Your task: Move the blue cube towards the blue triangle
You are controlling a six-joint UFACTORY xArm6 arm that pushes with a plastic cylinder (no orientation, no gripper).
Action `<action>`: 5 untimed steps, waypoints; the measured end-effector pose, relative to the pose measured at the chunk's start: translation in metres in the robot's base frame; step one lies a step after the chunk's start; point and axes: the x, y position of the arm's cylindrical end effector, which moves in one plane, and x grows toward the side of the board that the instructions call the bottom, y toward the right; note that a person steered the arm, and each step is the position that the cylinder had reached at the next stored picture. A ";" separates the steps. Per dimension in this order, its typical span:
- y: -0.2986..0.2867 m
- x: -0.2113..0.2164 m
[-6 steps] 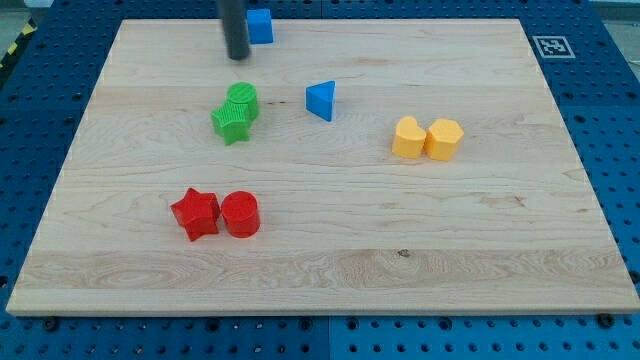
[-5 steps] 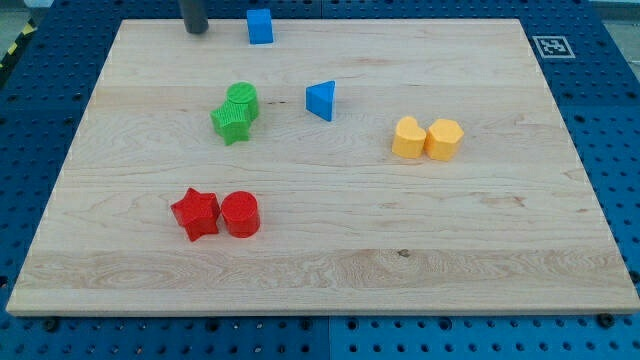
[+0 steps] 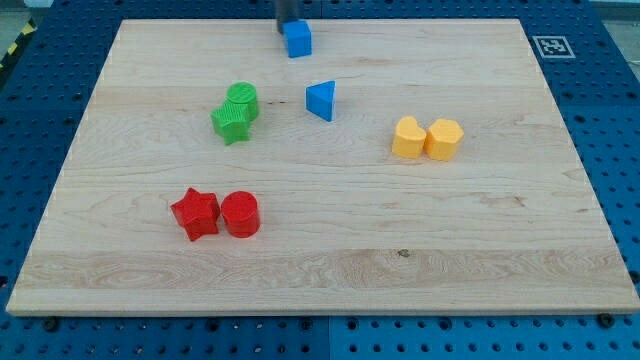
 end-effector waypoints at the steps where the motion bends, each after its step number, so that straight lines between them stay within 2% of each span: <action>1: 0.000 0.024; 2: 0.000 0.041; 5: 0.012 0.053</action>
